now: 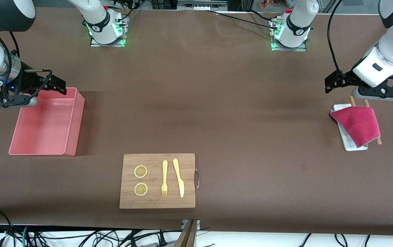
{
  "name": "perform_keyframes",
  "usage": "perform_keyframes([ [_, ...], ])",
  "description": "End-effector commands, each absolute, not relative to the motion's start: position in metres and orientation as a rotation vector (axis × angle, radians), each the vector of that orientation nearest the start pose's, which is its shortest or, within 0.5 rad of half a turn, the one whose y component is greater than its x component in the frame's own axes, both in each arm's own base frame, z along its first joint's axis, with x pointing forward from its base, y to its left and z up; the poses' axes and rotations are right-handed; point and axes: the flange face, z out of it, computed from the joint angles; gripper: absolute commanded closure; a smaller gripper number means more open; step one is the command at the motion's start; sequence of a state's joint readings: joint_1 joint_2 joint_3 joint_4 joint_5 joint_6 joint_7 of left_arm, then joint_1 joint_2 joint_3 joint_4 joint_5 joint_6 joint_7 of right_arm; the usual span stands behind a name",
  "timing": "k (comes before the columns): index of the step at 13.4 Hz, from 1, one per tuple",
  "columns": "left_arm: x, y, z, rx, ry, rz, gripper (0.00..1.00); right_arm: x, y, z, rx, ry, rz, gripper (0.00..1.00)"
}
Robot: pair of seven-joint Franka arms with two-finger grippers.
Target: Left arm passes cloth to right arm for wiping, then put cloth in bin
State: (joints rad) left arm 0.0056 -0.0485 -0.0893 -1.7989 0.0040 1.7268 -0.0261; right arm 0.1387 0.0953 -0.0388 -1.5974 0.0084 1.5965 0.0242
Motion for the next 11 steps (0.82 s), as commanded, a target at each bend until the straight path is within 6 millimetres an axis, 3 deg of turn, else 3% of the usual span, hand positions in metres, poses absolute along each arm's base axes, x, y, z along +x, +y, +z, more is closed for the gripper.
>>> perform_keyframes([
  [1, 0.542, -0.047, 0.558, -3.111, 0.097, 0.017, 0.0, 0.579, 0.061, 0.565, -3.154, -0.11, 0.148, 0.0],
  [11, 0.547, -0.038, 0.542, -3.111, 0.083, 0.086, 0.0, 0.579, 0.061, 0.565, -3.153, -0.109, 0.149, 0.0],
])
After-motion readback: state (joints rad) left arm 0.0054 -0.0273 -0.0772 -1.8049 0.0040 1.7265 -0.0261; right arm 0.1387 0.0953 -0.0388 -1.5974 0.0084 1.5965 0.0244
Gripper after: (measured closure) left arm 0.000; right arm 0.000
